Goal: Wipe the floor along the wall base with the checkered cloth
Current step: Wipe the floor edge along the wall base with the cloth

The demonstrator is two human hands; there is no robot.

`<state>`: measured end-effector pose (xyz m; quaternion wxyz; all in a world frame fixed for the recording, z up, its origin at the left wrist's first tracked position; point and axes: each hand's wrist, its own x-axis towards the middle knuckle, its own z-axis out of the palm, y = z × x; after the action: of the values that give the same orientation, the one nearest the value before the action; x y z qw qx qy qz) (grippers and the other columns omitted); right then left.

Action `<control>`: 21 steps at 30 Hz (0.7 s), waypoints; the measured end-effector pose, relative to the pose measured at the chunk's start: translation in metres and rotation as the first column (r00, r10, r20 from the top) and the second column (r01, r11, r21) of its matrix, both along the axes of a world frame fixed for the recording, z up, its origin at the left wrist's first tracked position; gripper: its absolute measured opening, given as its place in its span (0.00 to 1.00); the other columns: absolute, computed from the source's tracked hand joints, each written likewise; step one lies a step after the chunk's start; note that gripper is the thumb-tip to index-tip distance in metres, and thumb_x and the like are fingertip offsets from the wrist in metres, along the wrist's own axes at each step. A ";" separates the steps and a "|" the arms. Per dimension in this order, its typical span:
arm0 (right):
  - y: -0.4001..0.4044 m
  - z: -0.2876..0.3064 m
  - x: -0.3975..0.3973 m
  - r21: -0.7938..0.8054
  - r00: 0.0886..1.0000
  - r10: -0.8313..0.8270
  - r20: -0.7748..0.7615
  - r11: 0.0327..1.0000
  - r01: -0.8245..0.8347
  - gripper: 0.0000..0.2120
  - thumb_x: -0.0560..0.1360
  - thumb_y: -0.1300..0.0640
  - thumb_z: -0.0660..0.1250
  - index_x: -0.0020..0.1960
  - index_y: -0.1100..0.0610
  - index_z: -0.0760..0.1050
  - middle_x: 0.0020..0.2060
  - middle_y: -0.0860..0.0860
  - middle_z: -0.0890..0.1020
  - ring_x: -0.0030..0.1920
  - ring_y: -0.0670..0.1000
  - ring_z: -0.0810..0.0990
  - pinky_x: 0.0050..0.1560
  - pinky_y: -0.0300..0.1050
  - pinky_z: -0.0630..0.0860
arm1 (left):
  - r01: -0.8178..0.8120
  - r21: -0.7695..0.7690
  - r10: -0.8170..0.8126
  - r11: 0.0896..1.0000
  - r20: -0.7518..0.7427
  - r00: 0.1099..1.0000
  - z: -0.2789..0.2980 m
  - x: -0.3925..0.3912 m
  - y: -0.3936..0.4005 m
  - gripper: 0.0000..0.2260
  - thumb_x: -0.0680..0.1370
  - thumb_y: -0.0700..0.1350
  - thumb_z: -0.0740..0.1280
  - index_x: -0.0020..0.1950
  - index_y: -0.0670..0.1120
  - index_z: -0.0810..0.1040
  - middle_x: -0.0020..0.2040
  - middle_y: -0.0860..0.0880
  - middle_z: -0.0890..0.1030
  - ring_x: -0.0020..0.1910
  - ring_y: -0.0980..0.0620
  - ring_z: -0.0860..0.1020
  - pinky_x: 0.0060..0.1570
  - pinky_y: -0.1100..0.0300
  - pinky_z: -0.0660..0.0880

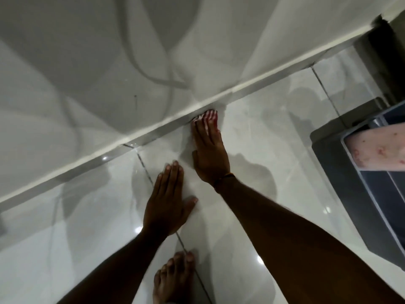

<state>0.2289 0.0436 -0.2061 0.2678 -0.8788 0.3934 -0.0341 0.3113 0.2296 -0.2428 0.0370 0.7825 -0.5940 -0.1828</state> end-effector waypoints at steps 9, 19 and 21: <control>0.025 -0.002 0.019 -0.005 0.997 0.071 0.014 0.997 -0.071 0.35 0.79 0.63 0.61 0.84 0.58 0.57 0.85 0.57 0.56 0.86 0.63 0.48 0.86 0.62 0.53 | -0.046 0.025 0.047 0.999 -0.062 0.997 0.004 -0.001 0.016 0.43 0.83 0.67 0.56 0.86 0.42 0.43 0.87 0.40 0.49 0.87 0.42 0.47 0.84 0.47 0.48; 0.051 -0.005 0.036 -0.025 0.981 0.180 -0.078 0.983 -0.182 0.33 0.81 0.55 0.53 0.85 0.57 0.52 0.86 0.57 0.52 0.86 0.64 0.46 0.87 0.62 0.50 | 0.033 0.051 -0.032 0.998 -0.023 0.999 -0.001 0.009 0.020 0.42 0.84 0.69 0.51 0.86 0.41 0.48 0.86 0.39 0.50 0.87 0.42 0.47 0.85 0.45 0.50; 0.045 -0.006 0.033 -0.051 0.959 0.264 -0.102 0.961 -0.270 0.34 0.81 0.52 0.51 0.86 0.57 0.51 0.86 0.58 0.51 0.86 0.64 0.46 0.87 0.62 0.51 | 0.029 0.043 -0.028 0.999 -0.029 0.999 0.001 0.010 0.020 0.42 0.84 0.69 0.52 0.86 0.41 0.48 0.86 0.39 0.50 0.86 0.42 0.48 0.85 0.45 0.51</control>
<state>0.2618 0.0887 -0.2117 0.2228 -0.9327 0.2819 0.0311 0.3211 0.2497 -0.2415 0.0260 0.7720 -0.6003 -0.2072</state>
